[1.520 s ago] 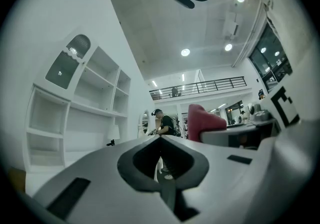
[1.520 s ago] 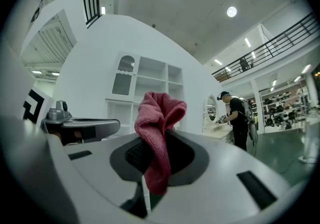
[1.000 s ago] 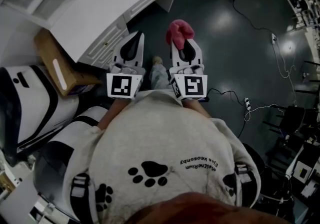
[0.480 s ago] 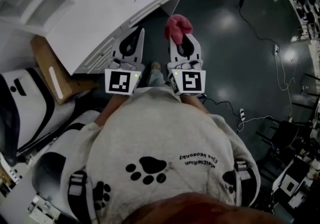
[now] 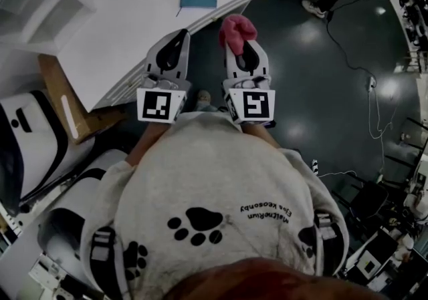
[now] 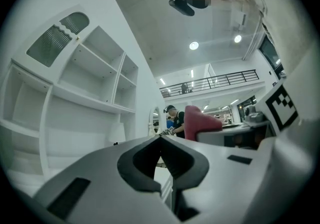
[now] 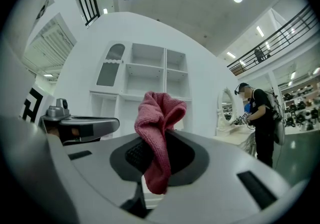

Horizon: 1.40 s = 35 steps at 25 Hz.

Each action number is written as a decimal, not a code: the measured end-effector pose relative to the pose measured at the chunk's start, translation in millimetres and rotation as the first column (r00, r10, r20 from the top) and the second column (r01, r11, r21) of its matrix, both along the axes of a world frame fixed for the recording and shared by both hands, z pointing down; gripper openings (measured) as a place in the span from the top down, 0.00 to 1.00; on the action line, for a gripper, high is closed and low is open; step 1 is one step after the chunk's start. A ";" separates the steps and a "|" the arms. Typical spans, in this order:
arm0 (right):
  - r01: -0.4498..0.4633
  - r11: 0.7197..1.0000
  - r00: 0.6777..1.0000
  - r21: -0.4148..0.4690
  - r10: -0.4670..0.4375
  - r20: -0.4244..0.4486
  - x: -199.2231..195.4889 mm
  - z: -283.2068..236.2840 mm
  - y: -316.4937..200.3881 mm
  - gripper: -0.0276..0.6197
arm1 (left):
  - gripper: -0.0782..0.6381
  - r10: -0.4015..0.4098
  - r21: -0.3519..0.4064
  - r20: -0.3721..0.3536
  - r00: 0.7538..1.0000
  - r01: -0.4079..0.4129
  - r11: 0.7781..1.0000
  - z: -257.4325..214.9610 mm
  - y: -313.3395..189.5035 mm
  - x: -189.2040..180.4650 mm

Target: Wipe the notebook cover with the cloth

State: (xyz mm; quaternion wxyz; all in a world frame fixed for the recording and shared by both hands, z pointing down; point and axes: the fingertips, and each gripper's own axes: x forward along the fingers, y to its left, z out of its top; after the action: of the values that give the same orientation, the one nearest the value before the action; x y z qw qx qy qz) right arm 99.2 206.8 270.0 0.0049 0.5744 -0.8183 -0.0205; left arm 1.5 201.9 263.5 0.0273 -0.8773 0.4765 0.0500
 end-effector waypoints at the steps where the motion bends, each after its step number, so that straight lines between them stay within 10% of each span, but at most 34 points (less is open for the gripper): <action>1: 0.008 1.000 1.000 0.002 -0.008 0.000 2.4 -0.9 -4.8 0.86 | 0.87 -0.007 0.000 0.001 1.000 0.007 1.000 -0.4 -3.9 2.0; 14: 0.049 0.999 0.998 -0.010 -0.049 0.035 25.5 3.9 -32.4 0.86 | 0.87 -0.085 -0.028 0.028 0.996 0.086 0.996 2.9 -24.8 8.9; 35: -0.018 0.999 1.000 -0.046 0.018 -0.007 10.3 34.4 -171.2 0.86 | 0.87 0.004 -0.063 0.042 0.999 -0.001 0.998 43.3 -178.3 4.6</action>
State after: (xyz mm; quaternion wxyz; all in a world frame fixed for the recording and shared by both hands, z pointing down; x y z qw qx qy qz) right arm 109.5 35.5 304.5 0.0210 0.5815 -0.8132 -0.0034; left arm 6.1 23.6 306.8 0.0097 -0.8793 0.4759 0.0163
